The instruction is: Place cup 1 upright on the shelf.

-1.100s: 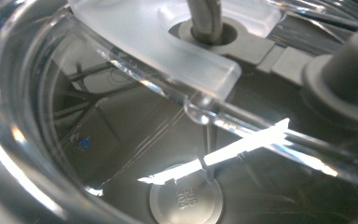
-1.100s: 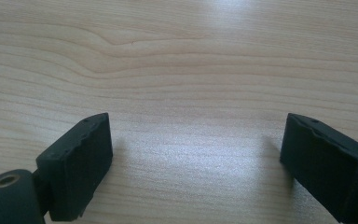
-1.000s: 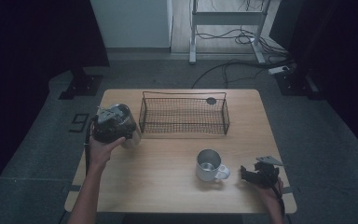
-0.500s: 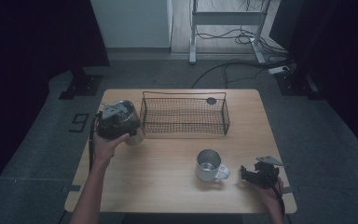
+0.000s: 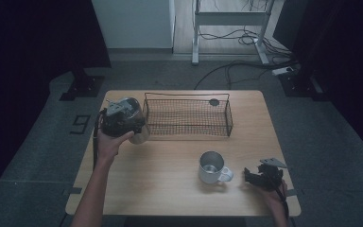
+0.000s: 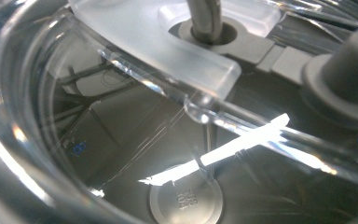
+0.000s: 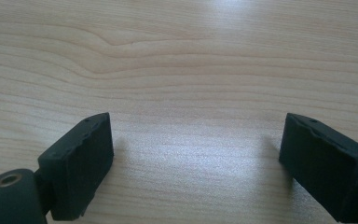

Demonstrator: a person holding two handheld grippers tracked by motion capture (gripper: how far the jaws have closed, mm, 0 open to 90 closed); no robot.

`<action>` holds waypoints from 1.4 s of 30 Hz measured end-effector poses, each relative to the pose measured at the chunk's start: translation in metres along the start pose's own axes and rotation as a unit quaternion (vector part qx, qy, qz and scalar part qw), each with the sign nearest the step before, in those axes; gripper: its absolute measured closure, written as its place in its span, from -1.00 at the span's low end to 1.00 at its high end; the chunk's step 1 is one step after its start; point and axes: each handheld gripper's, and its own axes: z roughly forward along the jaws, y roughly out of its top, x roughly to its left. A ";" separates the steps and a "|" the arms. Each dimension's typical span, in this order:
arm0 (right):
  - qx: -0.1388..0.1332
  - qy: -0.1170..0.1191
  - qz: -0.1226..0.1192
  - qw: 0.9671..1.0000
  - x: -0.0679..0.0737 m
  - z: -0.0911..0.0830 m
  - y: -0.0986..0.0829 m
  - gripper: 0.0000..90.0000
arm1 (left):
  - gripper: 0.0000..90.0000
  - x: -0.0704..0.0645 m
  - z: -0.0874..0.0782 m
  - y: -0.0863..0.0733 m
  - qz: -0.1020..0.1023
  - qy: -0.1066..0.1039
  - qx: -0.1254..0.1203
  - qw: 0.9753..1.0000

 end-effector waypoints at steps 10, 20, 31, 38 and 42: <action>-0.001 0.000 -0.001 1.000 -0.001 0.001 0.000 -0.79 | -0.91 -0.005 0.012 0.004 0.005 0.000 0.000 1.000; -0.001 -0.001 -0.001 1.000 -0.001 0.001 0.000 -0.78 | -0.91 -0.013 0.023 0.007 -0.003 -0.008 -0.001 1.000; -0.001 -0.001 0.000 1.000 -0.001 0.000 0.000 -0.78 | -0.91 -0.022 0.033 0.019 0.003 -0.019 0.003 1.000; -0.001 -0.001 0.000 1.000 -0.001 0.000 0.000 -0.78 | -0.91 -0.025 0.038 0.022 -0.002 -0.020 0.005 1.000; -0.001 -0.001 0.001 1.000 -0.001 0.000 0.000 -0.78 | -0.91 -0.026 0.040 0.026 0.001 -0.021 0.007 1.000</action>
